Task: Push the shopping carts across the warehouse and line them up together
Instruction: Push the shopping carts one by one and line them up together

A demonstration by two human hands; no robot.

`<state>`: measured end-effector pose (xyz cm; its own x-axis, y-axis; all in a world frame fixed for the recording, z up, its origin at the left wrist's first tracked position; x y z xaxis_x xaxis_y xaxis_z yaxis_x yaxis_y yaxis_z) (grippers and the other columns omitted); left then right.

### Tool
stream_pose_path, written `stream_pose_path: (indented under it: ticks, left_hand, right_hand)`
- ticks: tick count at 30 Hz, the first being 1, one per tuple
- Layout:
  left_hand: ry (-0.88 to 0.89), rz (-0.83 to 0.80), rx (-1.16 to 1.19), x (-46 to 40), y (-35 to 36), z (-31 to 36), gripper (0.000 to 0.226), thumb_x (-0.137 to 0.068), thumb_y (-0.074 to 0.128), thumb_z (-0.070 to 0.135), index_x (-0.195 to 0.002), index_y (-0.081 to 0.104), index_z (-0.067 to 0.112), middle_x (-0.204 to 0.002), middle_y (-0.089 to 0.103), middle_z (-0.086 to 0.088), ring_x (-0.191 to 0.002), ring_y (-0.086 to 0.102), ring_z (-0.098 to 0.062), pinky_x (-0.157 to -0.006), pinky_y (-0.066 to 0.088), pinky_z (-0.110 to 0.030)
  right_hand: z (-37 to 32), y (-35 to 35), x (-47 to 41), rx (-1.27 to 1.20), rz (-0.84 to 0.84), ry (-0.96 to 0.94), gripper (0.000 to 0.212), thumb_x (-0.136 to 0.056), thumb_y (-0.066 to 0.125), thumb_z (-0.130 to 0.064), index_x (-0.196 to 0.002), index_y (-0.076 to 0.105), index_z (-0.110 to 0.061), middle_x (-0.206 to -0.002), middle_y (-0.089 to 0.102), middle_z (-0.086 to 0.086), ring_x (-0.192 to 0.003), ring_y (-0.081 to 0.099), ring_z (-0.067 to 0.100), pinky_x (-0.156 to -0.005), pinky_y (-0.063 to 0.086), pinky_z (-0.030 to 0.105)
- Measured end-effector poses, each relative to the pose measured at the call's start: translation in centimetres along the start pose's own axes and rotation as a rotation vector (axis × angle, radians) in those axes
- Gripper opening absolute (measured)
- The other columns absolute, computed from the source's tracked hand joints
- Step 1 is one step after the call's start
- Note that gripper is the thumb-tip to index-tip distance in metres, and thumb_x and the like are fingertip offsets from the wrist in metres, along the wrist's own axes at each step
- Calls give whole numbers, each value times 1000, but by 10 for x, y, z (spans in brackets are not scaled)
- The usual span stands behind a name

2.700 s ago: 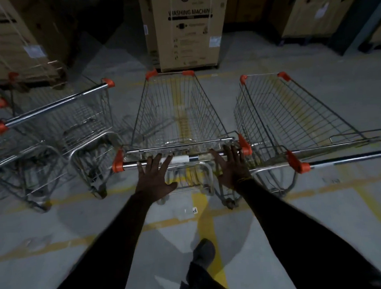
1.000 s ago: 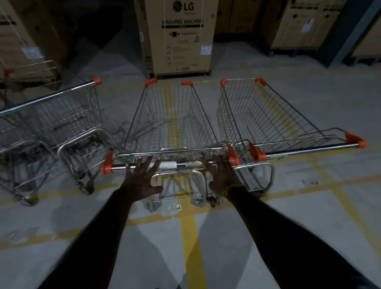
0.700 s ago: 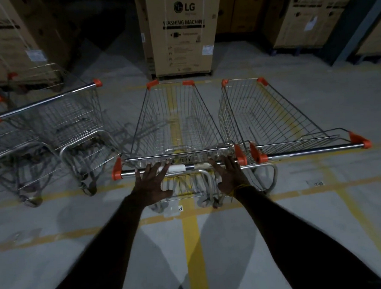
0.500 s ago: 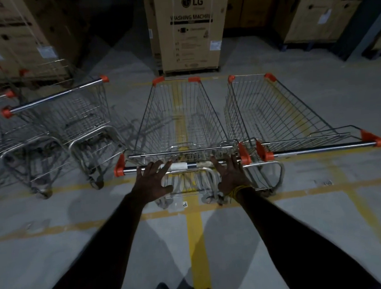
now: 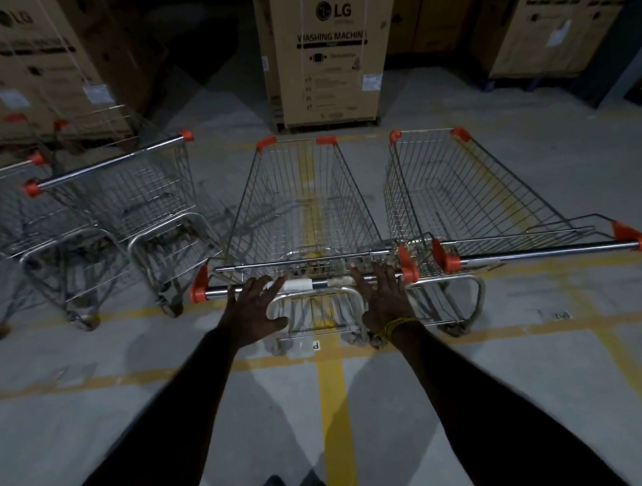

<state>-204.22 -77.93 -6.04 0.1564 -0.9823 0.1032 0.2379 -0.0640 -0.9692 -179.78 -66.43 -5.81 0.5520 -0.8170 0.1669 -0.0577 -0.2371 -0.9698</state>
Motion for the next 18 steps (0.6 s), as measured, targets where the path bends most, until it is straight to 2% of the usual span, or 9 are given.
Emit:
stream_pose_path:
  ticks: [5, 10, 13, 15, 16, 18]
  left_hand:
    - [-18, -73, 14, -2, 5, 0, 98, -69, 44, 73, -151, 1, 42, -162, 10, 3, -149, 5, -28, -115, 1, -58]
    - [-17, -125, -10, -4, 2, -1, 91, -85, 55, 63, -152, -1, 41, -163, 1, 1, -150, -1, -26, -118, 0, -55]
    - [4, -92, -9, 3, 1, -8, 84, -89, 45, 64, -152, -3, 37, -163, 2, -5, -150, 1, -25, -119, 3, -52]
    - [30, -44, 0, 10, 0, -17, 84, -82, 27, 73, -150, -5, 36, -162, 8, -7, -150, 6, -25, -119, 7, -51]
    - [39, -18, 14, 12, 0, -25, 86, -77, 21, 74, -151, -1, 36, -162, 13, -8, -149, 10, -26, -119, 9, -51]
    - [51, 16, 45, 16, -2, -41, 83, -78, 23, 72, -152, 18, 33, -158, 26, -13, -146, 22, -29, -118, 16, -49]
  right_hand:
    - [5, -5, -2, -45, -48, 4, 106, -76, 63, -13, -151, -4, -44, -162, -8, 9, -147, -13, 37, -118, -1, 51]
    - [7, -2, -5, -35, -56, 14, 101, -78, 64, -25, -150, -4, -47, -163, -7, 9, -148, -11, 36, -118, 0, 51]
    - [3, -3, -6, -22, -29, 67, 84, -85, 55, -37, -152, 5, -43, -163, -1, 9, -148, -5, 36, -119, 1, 51]
    - [-9, 0, -7, -24, 33, 120, 73, -88, 41, -49, -153, 10, -39, -163, 4, 11, -148, -1, 38, -118, -1, 52]
    - [-18, 2, -9, -29, 59, 139, 71, -88, 34, -54, -153, 13, -37, -162, 9, 11, -148, 2, 38, -117, -2, 53]
    - [-48, 6, -17, -6, 65, 113, 70, -87, 24, -59, -153, 19, -36, -162, 16, 8, -149, 8, 35, -117, -2, 55]
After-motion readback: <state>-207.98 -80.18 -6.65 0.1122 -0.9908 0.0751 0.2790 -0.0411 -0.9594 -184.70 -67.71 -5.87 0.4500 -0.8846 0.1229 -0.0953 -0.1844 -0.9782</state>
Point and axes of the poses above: each hand's wrist, its own x-axis away from the middle knuckle, its own y-axis out of the palm, z = x × y, the point moved 4 cm from there along -x, towards the middle knuckle
